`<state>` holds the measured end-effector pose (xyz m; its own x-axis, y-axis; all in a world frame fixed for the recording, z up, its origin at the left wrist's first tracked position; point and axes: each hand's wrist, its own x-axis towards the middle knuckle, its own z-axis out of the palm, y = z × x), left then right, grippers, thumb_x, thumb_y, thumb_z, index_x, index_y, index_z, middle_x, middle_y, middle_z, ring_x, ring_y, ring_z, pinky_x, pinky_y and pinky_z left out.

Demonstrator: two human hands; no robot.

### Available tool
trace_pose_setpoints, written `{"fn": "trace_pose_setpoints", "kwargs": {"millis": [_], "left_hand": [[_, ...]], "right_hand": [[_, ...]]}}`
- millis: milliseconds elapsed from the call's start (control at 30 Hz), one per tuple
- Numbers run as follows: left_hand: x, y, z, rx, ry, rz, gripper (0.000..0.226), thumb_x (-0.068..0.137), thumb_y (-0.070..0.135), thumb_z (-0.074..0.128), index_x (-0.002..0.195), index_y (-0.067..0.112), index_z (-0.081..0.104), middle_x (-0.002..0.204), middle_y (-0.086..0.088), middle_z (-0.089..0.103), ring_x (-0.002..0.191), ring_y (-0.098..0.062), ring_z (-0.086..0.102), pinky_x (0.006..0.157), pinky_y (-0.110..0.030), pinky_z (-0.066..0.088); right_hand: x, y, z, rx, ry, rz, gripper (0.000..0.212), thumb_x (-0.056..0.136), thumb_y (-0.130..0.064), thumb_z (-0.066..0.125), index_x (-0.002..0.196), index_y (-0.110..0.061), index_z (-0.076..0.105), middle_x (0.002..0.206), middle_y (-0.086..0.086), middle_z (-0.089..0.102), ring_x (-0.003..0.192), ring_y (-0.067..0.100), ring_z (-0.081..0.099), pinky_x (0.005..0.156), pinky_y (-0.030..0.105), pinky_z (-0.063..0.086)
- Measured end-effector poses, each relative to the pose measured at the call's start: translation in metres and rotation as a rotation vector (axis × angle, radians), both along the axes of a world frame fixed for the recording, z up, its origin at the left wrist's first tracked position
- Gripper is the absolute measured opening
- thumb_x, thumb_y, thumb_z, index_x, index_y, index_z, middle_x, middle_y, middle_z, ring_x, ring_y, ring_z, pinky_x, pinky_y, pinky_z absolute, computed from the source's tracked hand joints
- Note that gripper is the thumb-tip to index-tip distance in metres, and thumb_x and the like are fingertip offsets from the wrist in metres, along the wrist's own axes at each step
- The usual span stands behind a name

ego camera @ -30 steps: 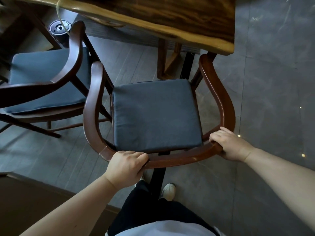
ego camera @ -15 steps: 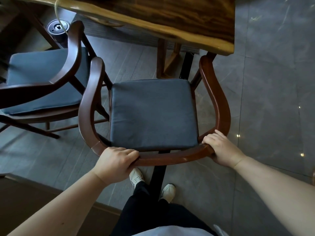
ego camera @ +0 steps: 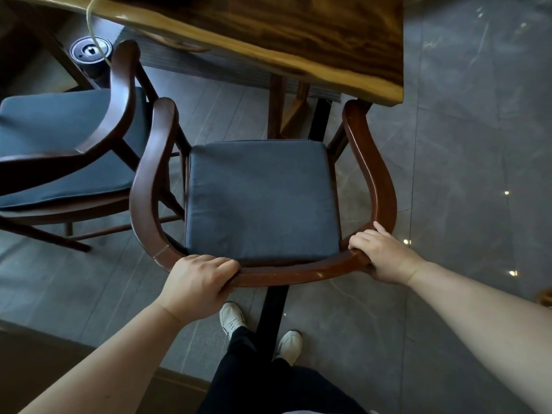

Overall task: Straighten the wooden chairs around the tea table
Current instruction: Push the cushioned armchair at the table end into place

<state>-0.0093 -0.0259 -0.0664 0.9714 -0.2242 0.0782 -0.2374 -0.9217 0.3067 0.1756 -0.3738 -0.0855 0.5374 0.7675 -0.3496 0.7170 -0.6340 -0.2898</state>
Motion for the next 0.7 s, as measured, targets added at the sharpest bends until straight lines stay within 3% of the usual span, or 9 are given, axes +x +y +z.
{"fn": "trace_pose_setpoints", "kwargs": {"millis": [133, 433, 700], "left_hand": [[0.005, -0.007, -0.002, 0.003, -0.011, 0.013, 0.012, 0.078, 0.031, 0.065, 0.076, 0.020, 0.060, 0.062, 0.010, 0.059, 0.054, -0.019, 0.058, 0.047, -0.027, 0.042], [0.022, 0.004, -0.004, 0.013, 0.042, -0.126, 0.017, 0.082, 0.039, 0.065, 0.086, 0.023, 0.062, 0.072, 0.010, 0.063, 0.062, -0.017, 0.060, 0.043, -0.032, 0.047], [0.038, 0.055, 0.006, 0.075, 0.067, -0.050, 0.020, 0.070, 0.036, 0.069, 0.083, 0.025, 0.060, 0.068, 0.009, 0.062, 0.059, -0.020, 0.062, 0.045, -0.030, 0.046]], "right_hand": [[0.012, -0.001, 0.006, -0.029, 0.020, 0.014, 0.026, 0.082, -0.021, 0.071, 0.101, -0.020, 0.053, 0.101, -0.002, 0.058, 0.104, 0.019, 0.054, 0.114, 0.053, 0.012], [0.012, -0.004, 0.001, 0.079, 0.051, -0.167, 0.027, 0.075, -0.004, 0.072, 0.094, -0.014, 0.055, 0.095, 0.001, 0.056, 0.097, 0.022, 0.054, 0.112, 0.060, 0.011], [0.008, 0.040, -0.007, 0.086, 0.018, -0.134, 0.025, 0.080, -0.019, 0.072, 0.095, -0.018, 0.052, 0.096, -0.001, 0.056, 0.099, 0.023, 0.052, 0.110, 0.064, 0.014]]}}
